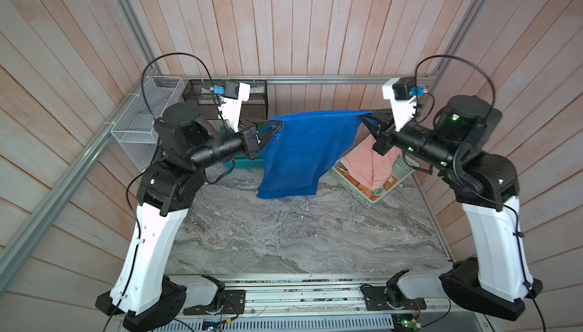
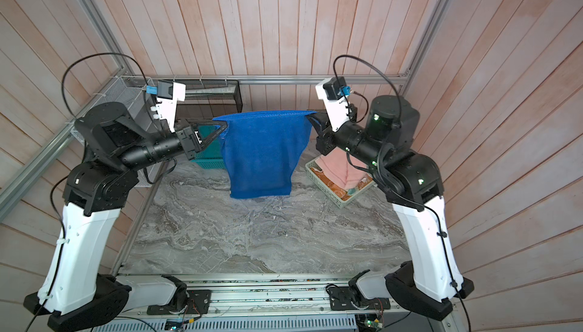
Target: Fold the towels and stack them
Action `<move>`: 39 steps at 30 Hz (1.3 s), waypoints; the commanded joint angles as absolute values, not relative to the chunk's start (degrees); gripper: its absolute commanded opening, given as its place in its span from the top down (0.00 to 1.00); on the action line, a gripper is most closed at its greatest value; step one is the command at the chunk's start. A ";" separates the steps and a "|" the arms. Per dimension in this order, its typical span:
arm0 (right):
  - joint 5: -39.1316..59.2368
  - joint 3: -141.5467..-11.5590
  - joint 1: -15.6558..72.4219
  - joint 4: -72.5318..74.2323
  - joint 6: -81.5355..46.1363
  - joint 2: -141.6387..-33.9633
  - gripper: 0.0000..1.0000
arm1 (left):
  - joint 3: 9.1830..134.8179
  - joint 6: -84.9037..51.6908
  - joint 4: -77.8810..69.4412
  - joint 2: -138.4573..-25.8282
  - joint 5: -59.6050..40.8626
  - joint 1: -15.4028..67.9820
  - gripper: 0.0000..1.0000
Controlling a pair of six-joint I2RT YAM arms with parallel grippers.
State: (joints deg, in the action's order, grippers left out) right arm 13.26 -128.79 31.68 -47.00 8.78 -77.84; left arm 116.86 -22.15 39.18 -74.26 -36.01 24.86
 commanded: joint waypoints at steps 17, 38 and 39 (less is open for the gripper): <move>-9.58 -141.37 27.87 -47.58 11.73 -80.70 1.00 | 132.23 -25.00 50.49 -80.96 -28.51 19.38 1.00; 8.01 -128.59 15.26 -37.82 8.60 -111.29 1.00 | 115.97 -18.02 34.01 -107.09 -37.34 4.97 1.00; 8.36 -125.56 15.29 -37.28 8.50 -110.30 1.00 | 114.09 -17.86 33.40 -106.71 -37.56 4.92 1.00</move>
